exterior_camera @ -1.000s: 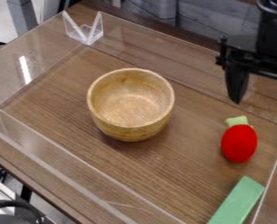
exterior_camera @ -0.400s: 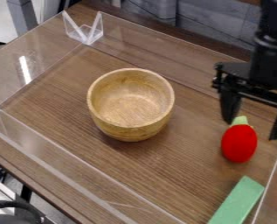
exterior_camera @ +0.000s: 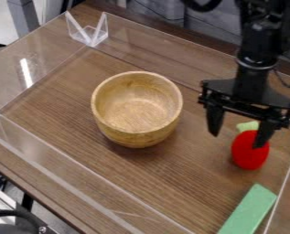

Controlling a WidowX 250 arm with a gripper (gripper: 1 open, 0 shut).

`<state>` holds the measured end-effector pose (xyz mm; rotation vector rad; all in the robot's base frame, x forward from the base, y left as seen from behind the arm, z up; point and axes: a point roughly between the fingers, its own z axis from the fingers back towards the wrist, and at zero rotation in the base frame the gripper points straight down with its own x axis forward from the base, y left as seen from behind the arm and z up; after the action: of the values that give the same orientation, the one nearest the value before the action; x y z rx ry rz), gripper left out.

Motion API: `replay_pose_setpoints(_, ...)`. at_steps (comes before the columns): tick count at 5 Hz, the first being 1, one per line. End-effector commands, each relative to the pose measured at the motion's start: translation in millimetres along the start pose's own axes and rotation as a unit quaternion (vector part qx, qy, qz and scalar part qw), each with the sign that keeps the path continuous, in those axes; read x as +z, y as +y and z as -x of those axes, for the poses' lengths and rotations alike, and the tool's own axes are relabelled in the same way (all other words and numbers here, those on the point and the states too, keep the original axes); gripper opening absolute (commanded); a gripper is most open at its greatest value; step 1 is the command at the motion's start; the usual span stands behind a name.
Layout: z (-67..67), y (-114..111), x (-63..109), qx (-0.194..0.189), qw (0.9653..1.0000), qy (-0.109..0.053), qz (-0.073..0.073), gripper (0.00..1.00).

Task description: Move the red fruit to the left

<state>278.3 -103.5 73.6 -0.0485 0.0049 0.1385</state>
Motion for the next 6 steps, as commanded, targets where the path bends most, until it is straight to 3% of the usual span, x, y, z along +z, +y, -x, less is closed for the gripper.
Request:
replay_pose_setpoints(1, -17.7, -0.6, 12.3, 0.02, 0.9994, -0.026, 0.011, 1.0)
replay_pose_setpoints(3, -13.3, -5.3, -9.8, 0.003, 0.9998, -0.018, 0.004, 1.0)
replay_pose_setpoints(4, -16.0, -13.4, -10.5, -0.062, 0.998, -0.013, 0.003, 1.0)
replay_pose_setpoints(5, -18.5, -19.8, -9.6, -0.124, 0.9922, -0.008, 0.002, 1.0)
replay_pose_setpoints(6, -21.2, -13.5, -19.4, -0.127, 0.9919, -0.002, -0.002, 1.0)
